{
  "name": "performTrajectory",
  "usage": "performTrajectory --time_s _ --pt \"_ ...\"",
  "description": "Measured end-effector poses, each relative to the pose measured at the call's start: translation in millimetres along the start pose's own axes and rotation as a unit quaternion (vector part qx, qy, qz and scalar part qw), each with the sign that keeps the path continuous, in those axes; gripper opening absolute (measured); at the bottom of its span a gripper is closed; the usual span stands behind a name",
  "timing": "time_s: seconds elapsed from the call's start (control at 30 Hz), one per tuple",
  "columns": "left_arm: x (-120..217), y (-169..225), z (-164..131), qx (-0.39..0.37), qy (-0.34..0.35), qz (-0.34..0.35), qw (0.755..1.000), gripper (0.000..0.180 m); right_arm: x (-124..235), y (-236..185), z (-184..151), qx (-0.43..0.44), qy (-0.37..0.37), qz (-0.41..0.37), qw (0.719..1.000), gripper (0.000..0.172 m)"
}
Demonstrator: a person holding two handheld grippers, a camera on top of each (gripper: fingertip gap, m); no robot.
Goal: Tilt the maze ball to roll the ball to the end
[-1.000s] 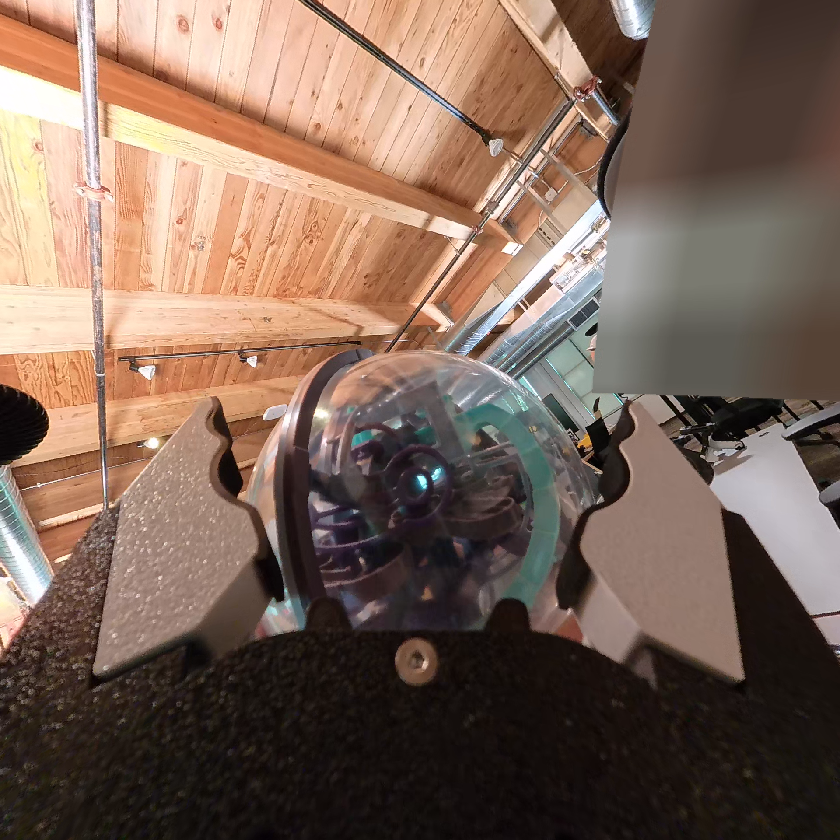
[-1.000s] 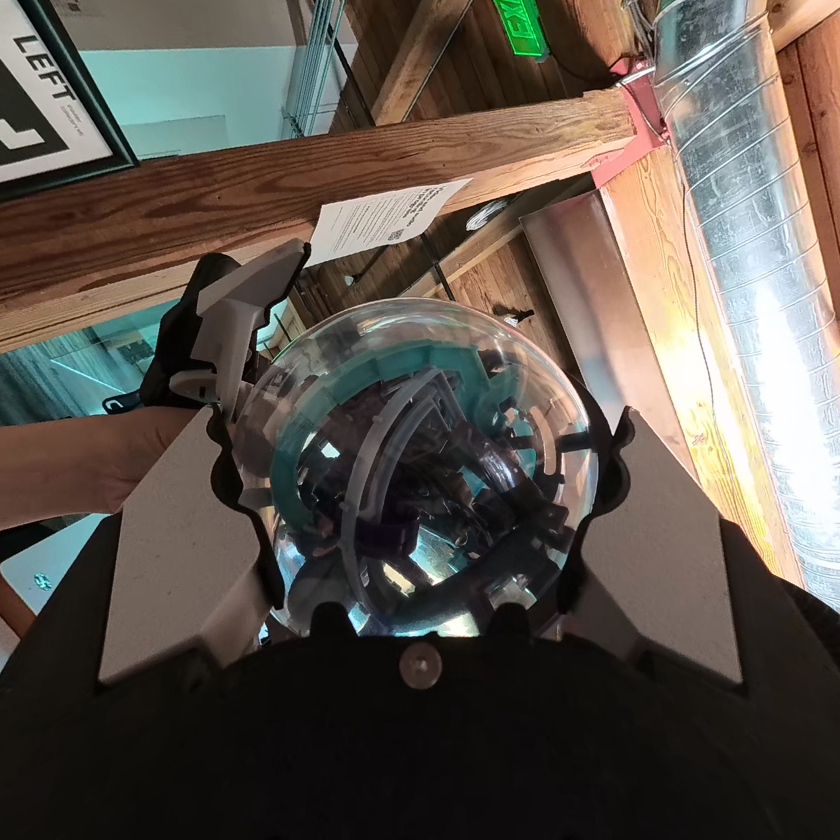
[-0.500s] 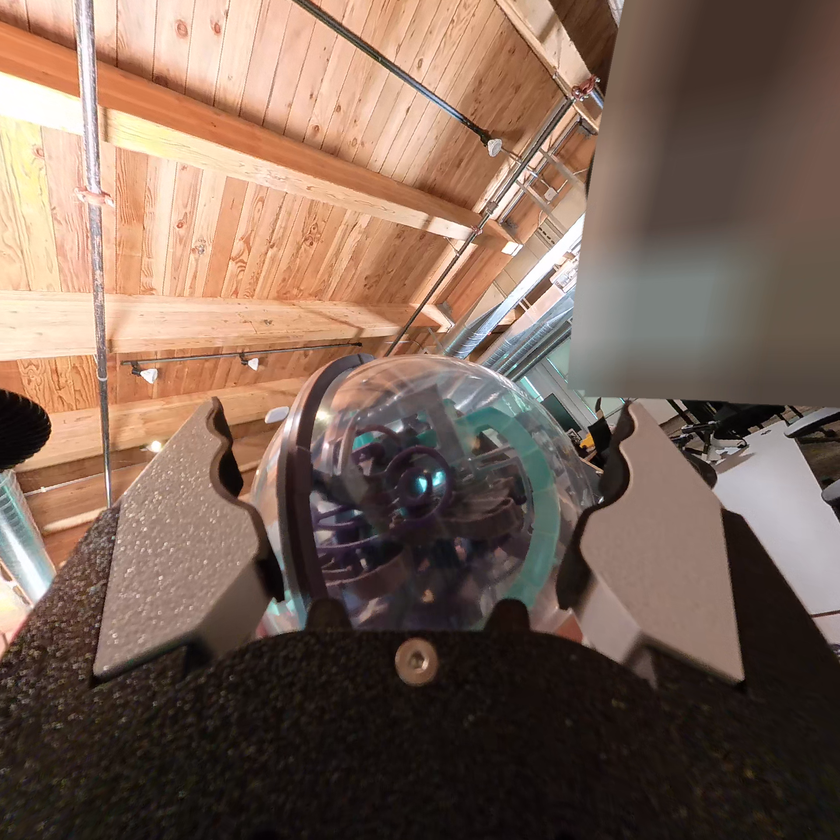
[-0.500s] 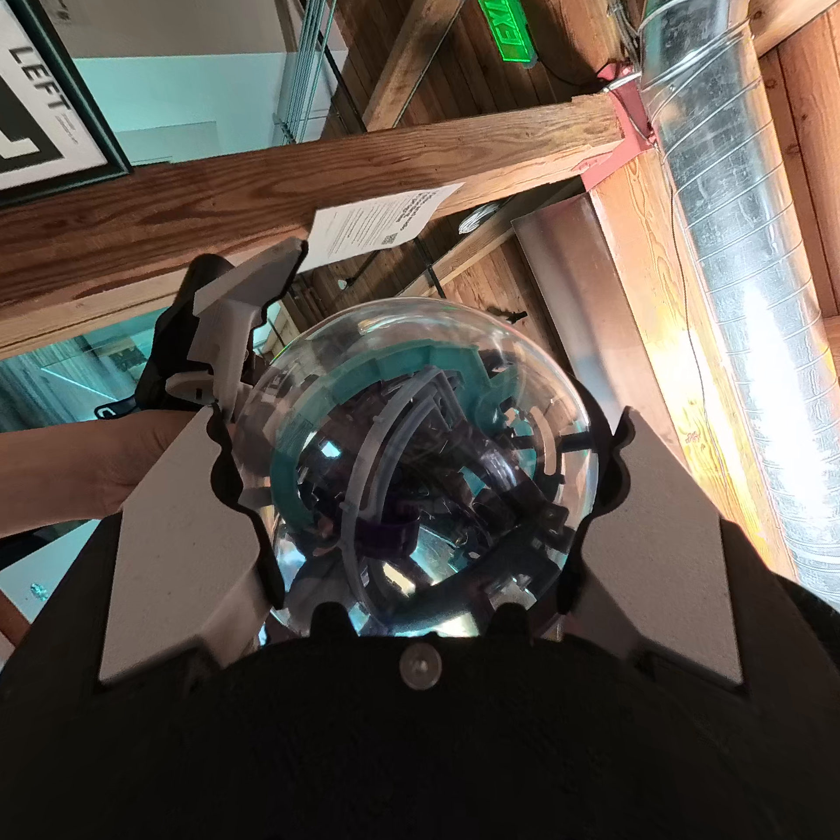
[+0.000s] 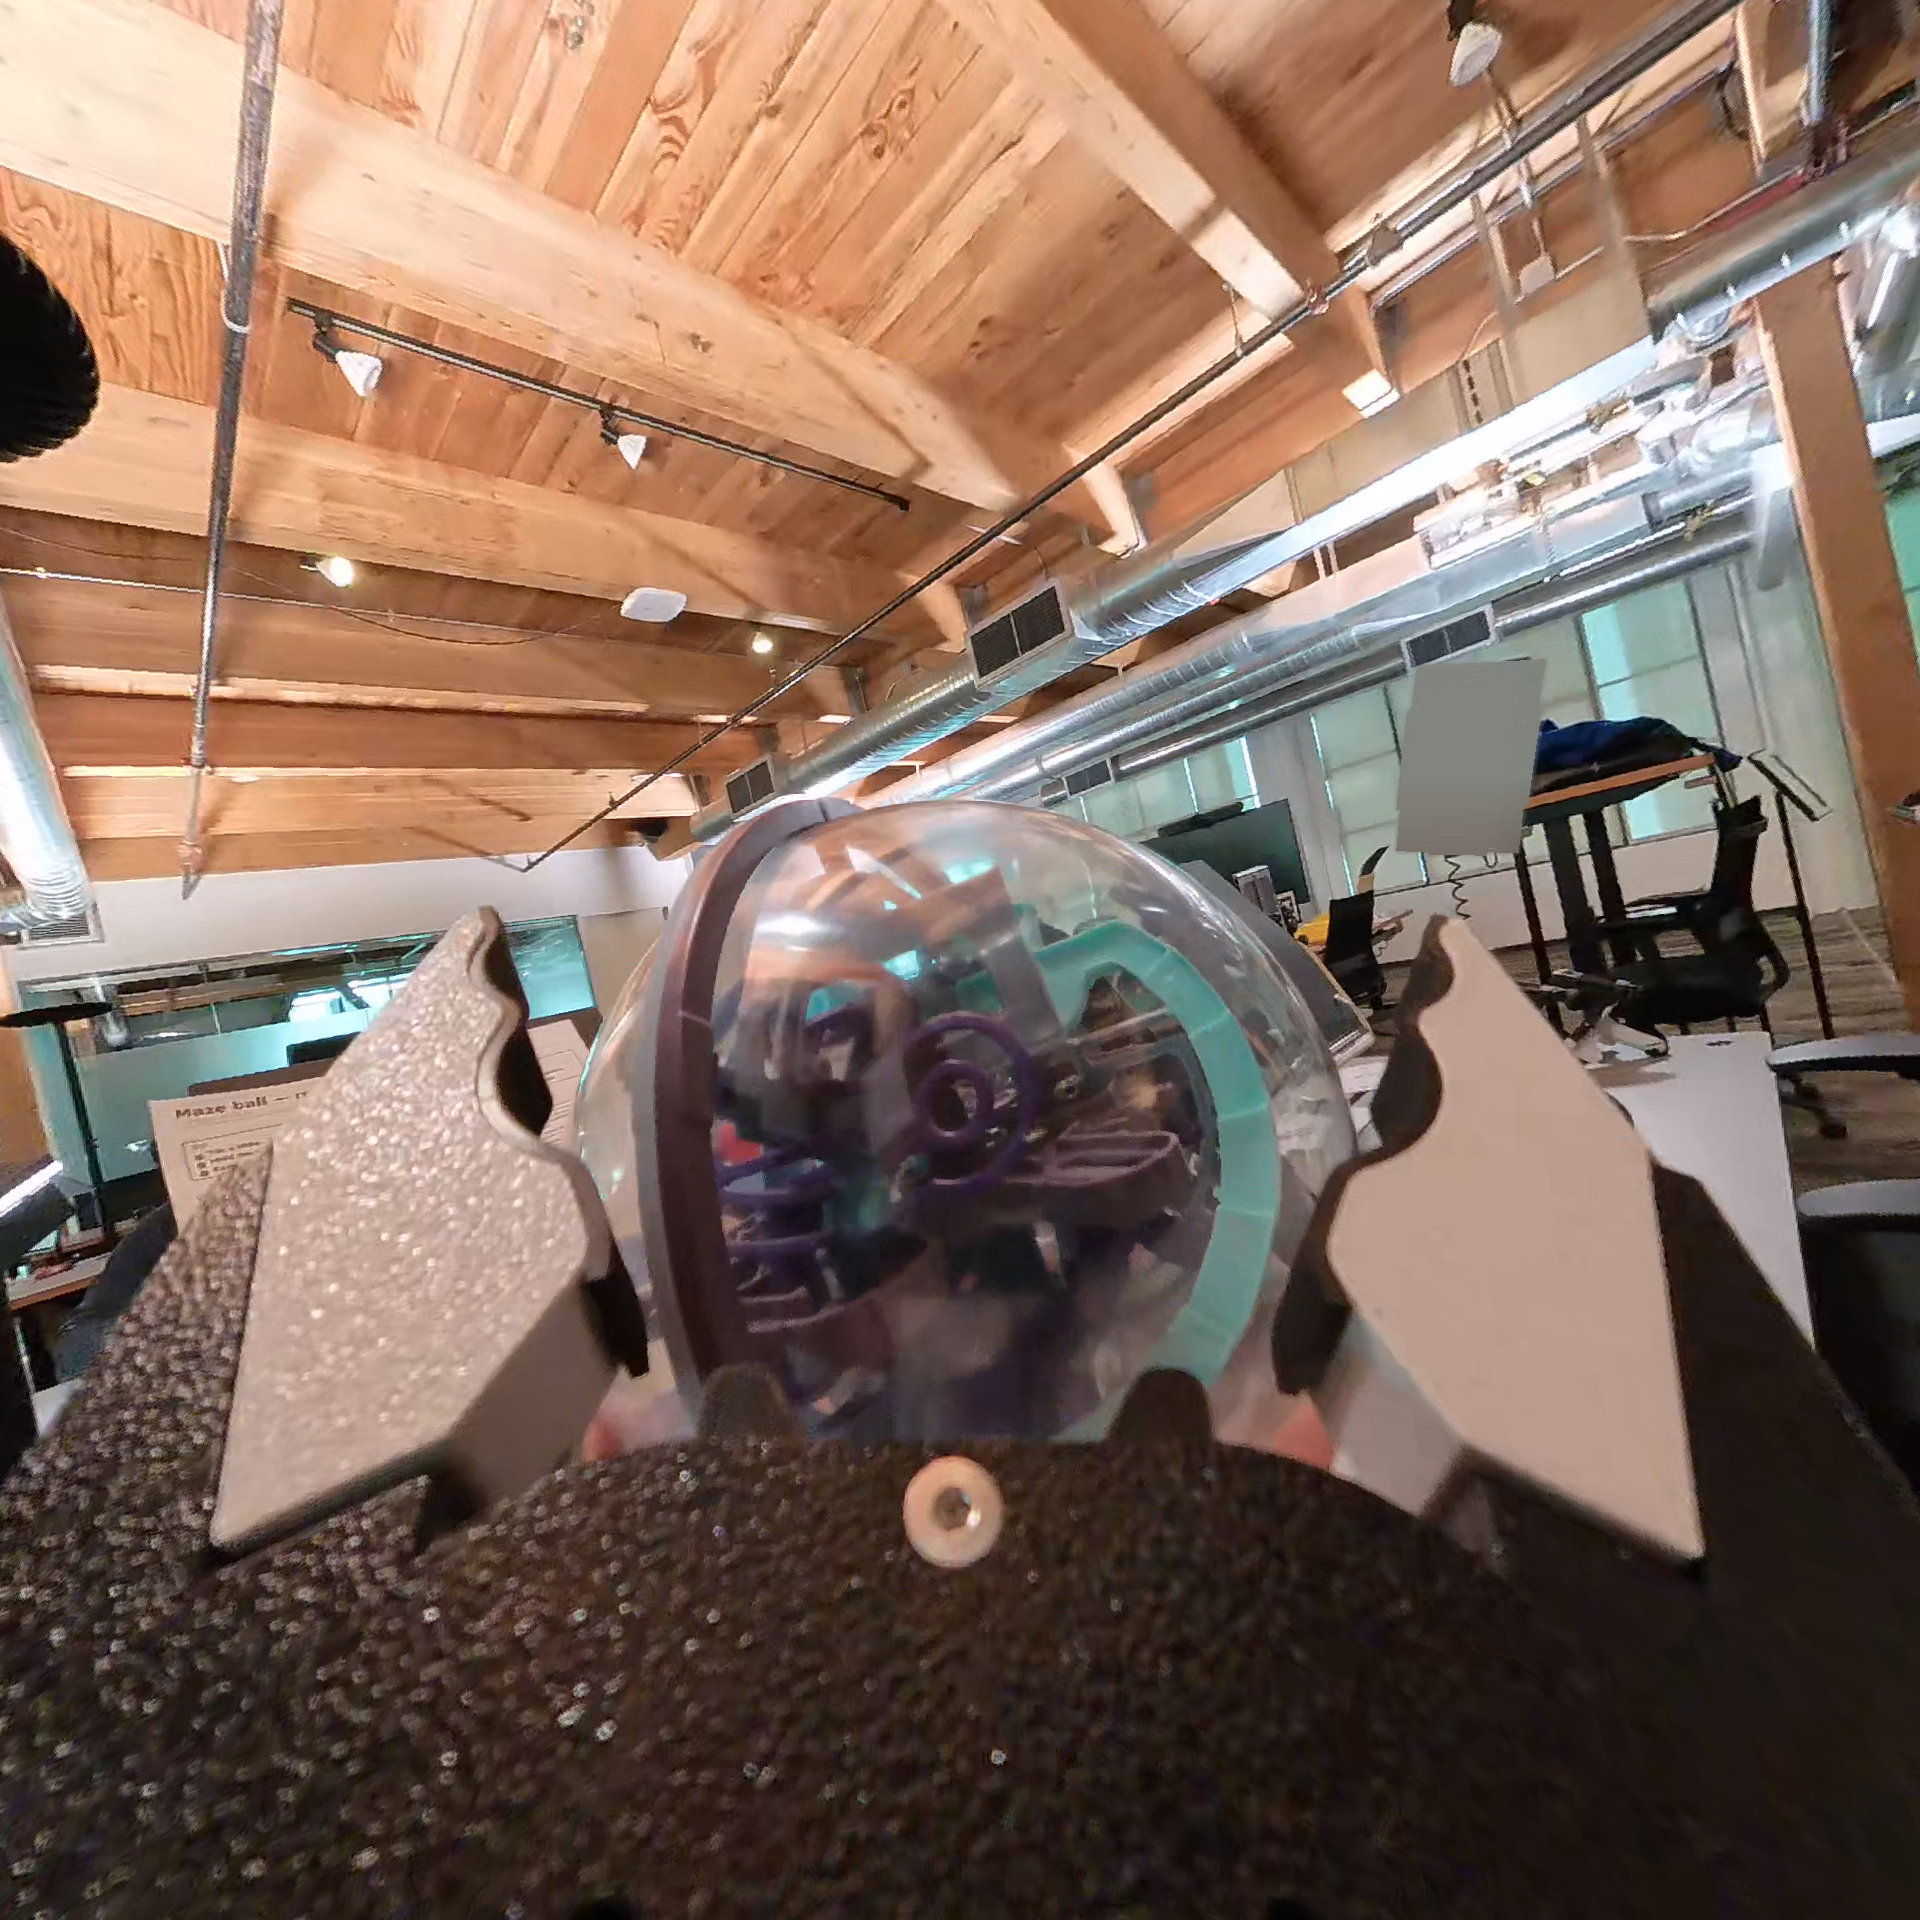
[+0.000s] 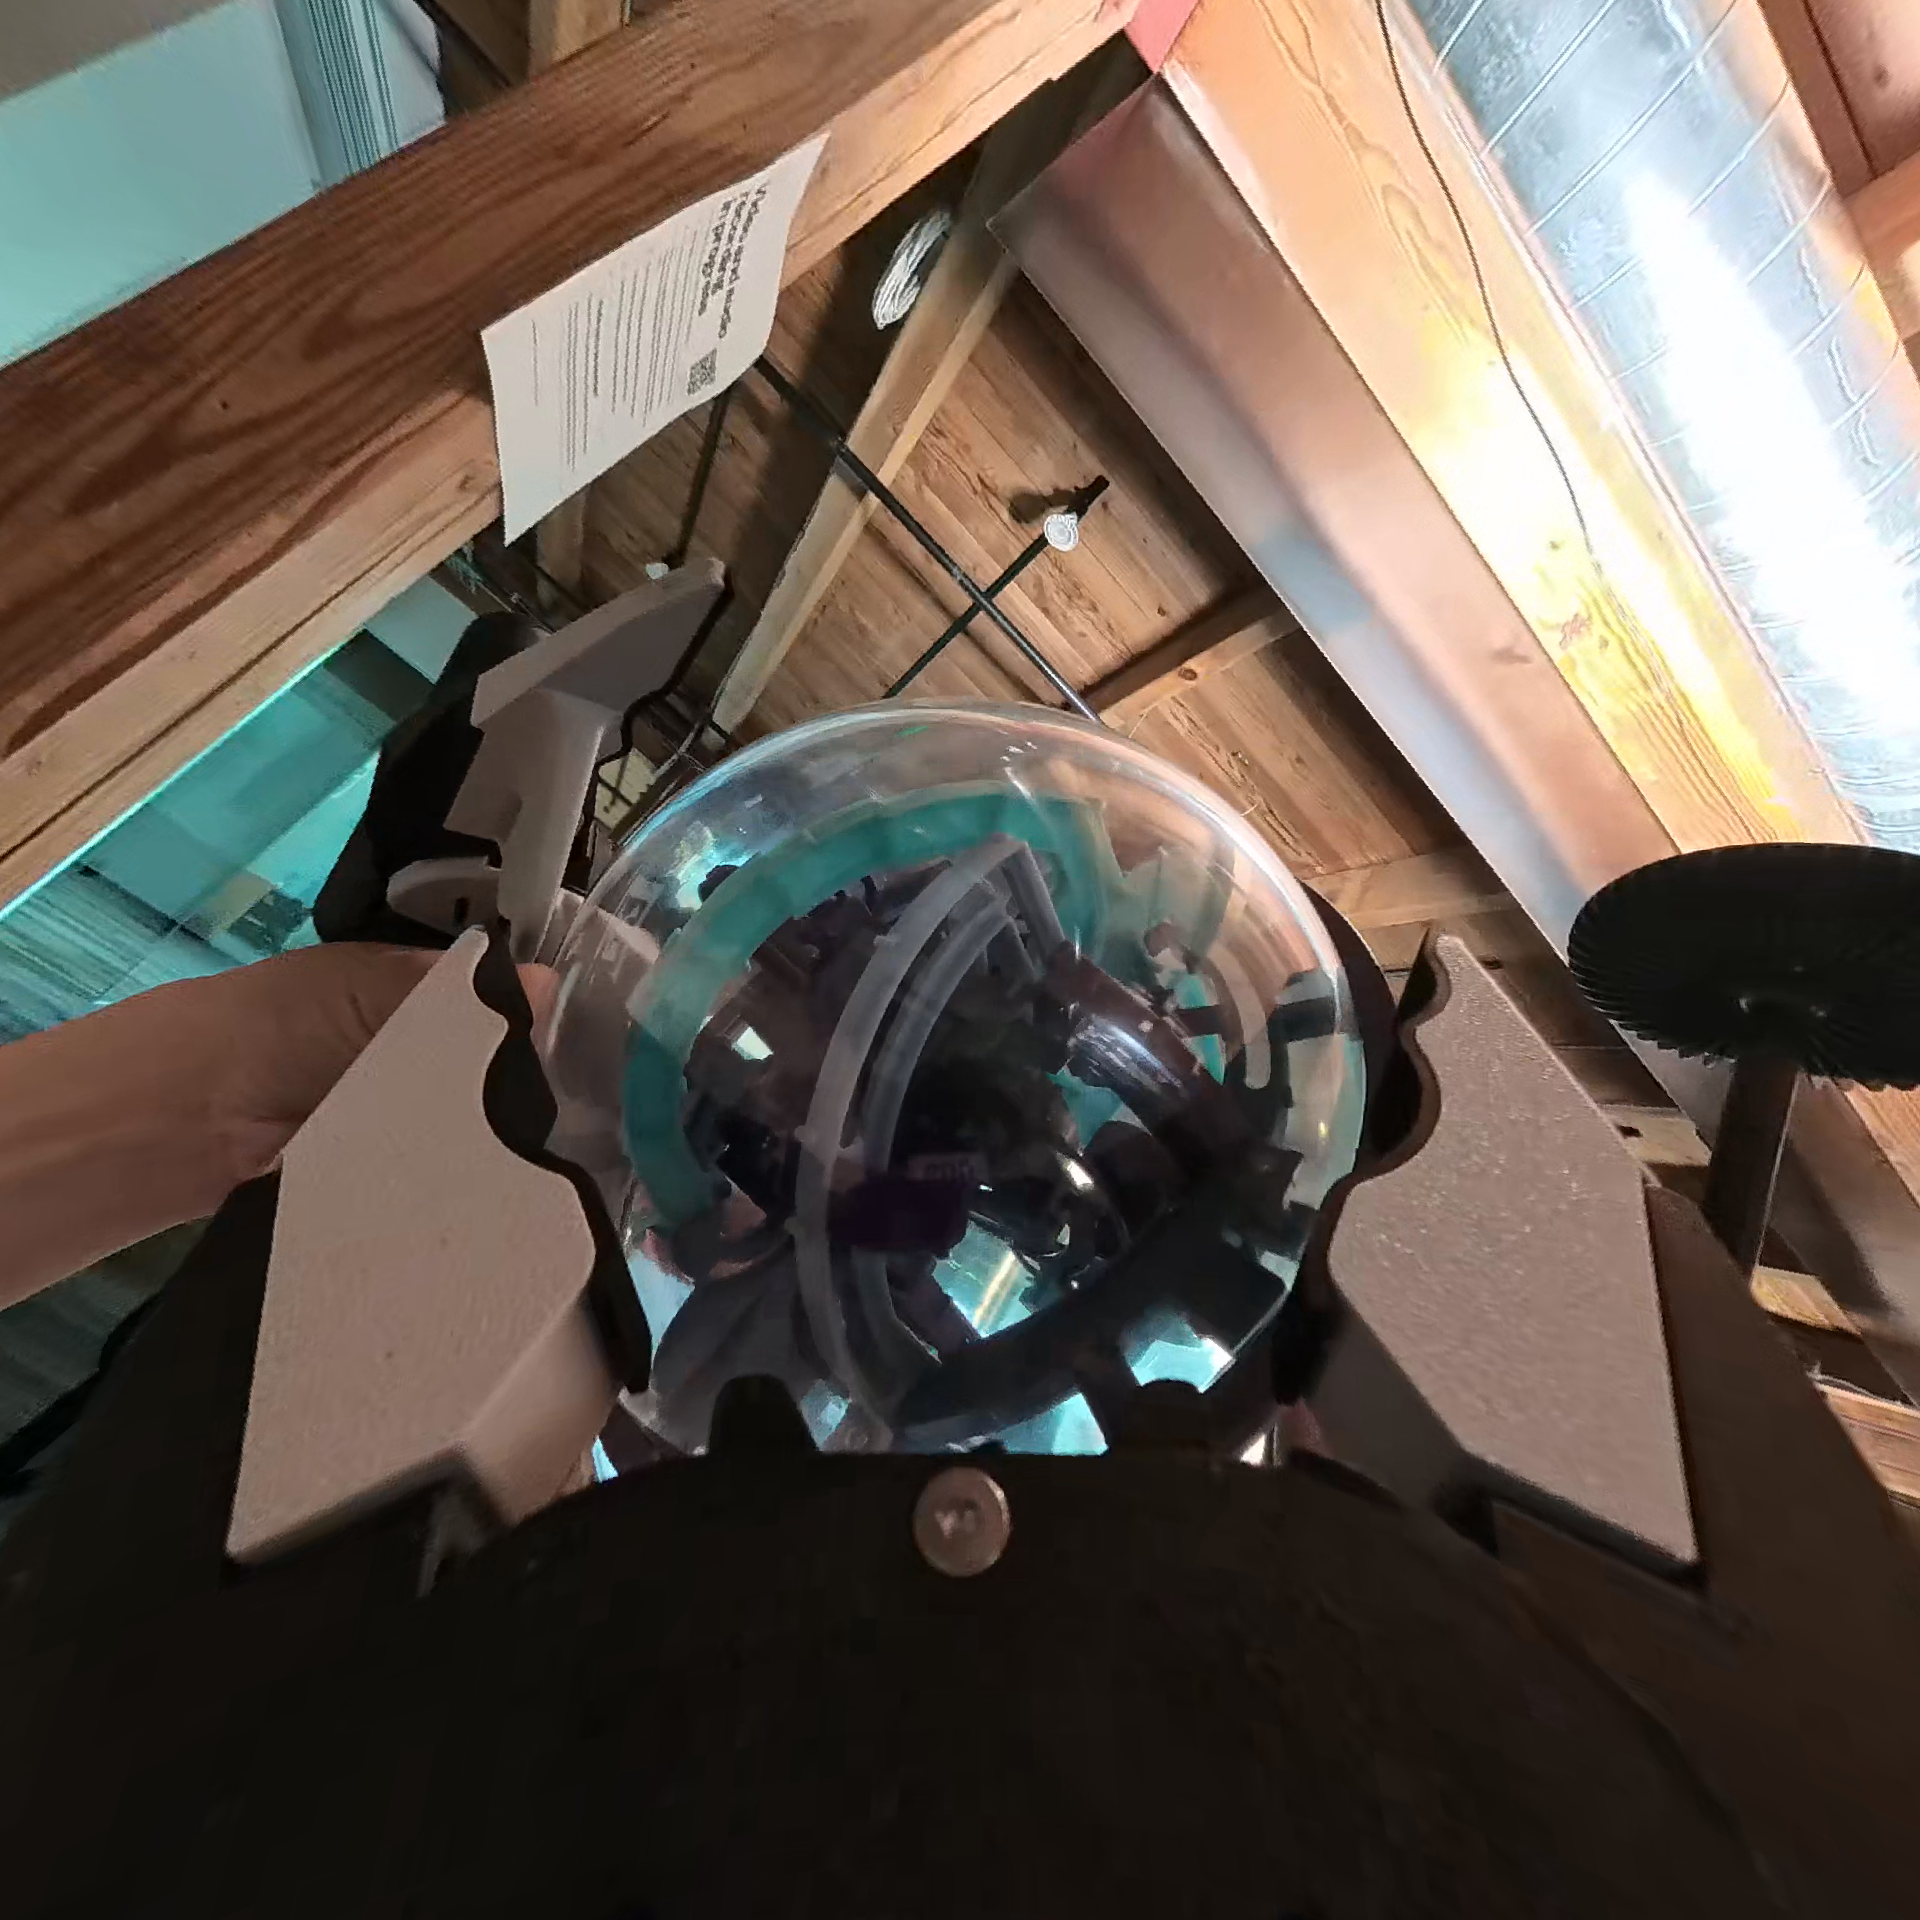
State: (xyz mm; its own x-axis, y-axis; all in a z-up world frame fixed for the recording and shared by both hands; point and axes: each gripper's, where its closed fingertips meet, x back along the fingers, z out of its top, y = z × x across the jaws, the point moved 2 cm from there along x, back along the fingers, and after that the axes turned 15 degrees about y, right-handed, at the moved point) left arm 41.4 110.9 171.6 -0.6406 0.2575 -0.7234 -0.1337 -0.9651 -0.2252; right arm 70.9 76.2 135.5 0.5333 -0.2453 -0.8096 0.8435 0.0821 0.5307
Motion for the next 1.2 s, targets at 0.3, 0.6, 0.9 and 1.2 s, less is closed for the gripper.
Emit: performTrajectory --time_s 0.3,0.6,0.9,1.2 --pt "0 19 9 -0.025 0.019 -0.027 0.999 0.157 -1 -8 17 0.025 0.025 0.012 0.999 0.157" --pt "2 22 15 -0.019 0.013 -0.003 1.0 0.156 -3 -10 21 -0.001 0.016 -0.005 1.0 0.157" --pt "89 -40 -102 0.248 -0.149 0.226 0.93 0.156 84 -37 -74 -0.205 -0.254 -0.198 0.924 0.157" --pt "176 -53 -210 0.441 -0.181 0.36 0.802 0.157 167 -68 -142 -0.312 -0.447 -0.212 0.811 0.157"
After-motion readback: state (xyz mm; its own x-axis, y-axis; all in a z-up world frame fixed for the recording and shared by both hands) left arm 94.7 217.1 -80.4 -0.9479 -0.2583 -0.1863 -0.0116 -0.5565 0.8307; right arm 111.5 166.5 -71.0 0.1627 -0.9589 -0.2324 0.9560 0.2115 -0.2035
